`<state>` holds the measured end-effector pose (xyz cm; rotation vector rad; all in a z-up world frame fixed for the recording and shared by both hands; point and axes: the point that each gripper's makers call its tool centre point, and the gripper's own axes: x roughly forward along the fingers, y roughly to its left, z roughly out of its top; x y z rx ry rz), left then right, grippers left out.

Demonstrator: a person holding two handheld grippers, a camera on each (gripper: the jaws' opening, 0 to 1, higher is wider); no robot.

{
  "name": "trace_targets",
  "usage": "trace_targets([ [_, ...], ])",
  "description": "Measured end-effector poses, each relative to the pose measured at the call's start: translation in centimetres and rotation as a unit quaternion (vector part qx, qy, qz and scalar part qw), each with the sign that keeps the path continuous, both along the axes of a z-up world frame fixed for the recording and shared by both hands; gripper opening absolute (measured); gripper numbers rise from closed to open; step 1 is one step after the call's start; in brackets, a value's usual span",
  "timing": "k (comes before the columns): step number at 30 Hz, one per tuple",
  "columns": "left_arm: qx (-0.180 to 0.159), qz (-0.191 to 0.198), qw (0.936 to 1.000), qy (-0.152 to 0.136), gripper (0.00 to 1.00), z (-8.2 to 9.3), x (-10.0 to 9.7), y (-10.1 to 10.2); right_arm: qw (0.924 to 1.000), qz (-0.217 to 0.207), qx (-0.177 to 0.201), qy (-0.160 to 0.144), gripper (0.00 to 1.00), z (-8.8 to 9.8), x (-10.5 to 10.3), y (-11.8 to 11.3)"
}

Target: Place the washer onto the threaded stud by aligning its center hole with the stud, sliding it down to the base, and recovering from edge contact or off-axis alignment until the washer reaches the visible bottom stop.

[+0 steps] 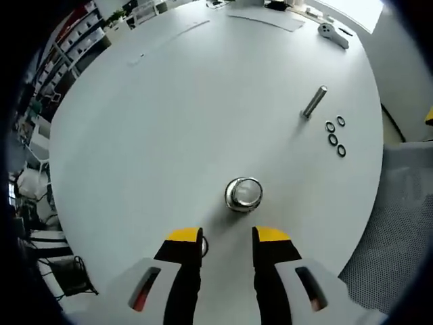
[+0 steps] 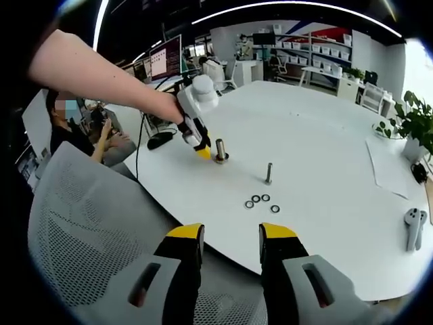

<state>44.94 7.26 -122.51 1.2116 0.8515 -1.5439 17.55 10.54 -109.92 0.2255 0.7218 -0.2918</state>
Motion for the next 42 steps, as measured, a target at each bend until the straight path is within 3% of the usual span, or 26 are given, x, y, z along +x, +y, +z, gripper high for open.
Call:
trace_targets([
  [8,0.008,0.018,0.9998,-0.007,0.27,0.0,0.8,1.2,1.0000,0.000,-0.002,0.003,0.35,-0.1,-0.1,-0.1],
  [24,0.000,0.038,0.9988,-0.032,0.24,-1.0,3.5,0.8,0.9999,-0.002,-0.002,0.012,0.35,-0.3,-0.2,-0.2],
  [31,0.010,0.078,0.9968,0.014,0.21,-1.4,3.4,0.6,0.9999,-0.003,-0.002,0.015,0.35,-0.4,-0.3,-0.2],
  [42,0.006,0.083,0.9965,0.011,0.21,-1.4,3.3,1.1,0.9998,0.002,-0.002,0.020,0.35,-0.6,-0.3,-0.1],
])
